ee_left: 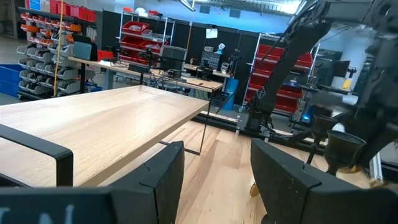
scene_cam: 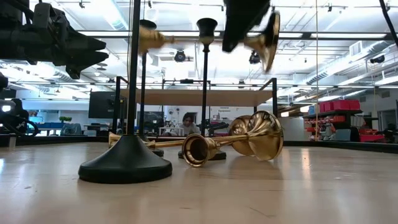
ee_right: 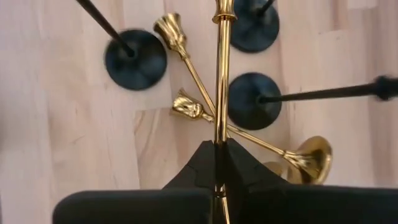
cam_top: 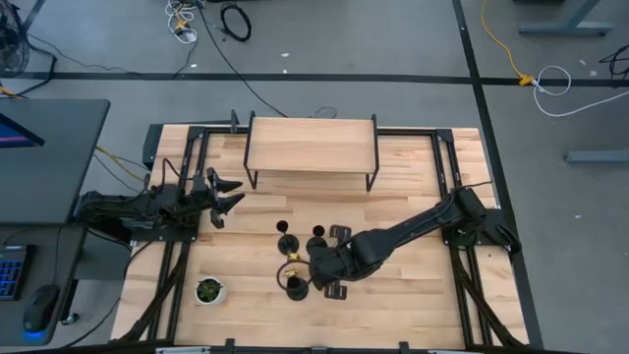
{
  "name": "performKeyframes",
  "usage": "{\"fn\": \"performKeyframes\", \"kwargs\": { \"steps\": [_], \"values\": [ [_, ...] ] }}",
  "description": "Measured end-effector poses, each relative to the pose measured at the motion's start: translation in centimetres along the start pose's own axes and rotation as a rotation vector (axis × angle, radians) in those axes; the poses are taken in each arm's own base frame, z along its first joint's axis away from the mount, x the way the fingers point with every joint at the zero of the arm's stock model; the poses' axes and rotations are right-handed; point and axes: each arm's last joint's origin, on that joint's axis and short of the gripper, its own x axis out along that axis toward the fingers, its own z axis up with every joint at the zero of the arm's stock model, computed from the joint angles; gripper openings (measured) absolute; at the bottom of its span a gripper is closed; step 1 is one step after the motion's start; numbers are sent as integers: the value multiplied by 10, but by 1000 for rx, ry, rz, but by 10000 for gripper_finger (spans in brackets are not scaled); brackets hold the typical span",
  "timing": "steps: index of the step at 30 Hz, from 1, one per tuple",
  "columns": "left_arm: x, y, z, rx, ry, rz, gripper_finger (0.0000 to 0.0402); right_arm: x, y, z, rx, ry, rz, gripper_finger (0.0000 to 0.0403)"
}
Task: Pick & Place candle stick holders
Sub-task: Put the bottom gold candle holder on the shelf
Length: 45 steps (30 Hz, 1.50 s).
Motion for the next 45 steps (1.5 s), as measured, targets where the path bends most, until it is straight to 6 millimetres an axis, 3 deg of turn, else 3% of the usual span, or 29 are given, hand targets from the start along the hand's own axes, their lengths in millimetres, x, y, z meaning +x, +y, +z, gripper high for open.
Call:
{"fn": "performKeyframes", "kwargs": {
  "steps": [11,22,27,34,41,45],
  "values": [
    [0,0,0,0,0,0,188,-68,1,16,-50,-129,-71,4],
    [0,0,0,0,0,0,188,-107,-10,28,-105,-302,-236,4],
    [0,0,0,0,0,0,188,-112,-22,38,-99,-410,-453,4],
    [0,0,0,0,0,0,188,-107,-60,64,-72,-462,-513,4],
    [0,0,0,0,0,0,188,-103,-109,94,-38,-556,-438,4],
    [0,0,1,-3,-7,-2,188,-104,-126,106,-55,-640,-304,4]
  ]
}}
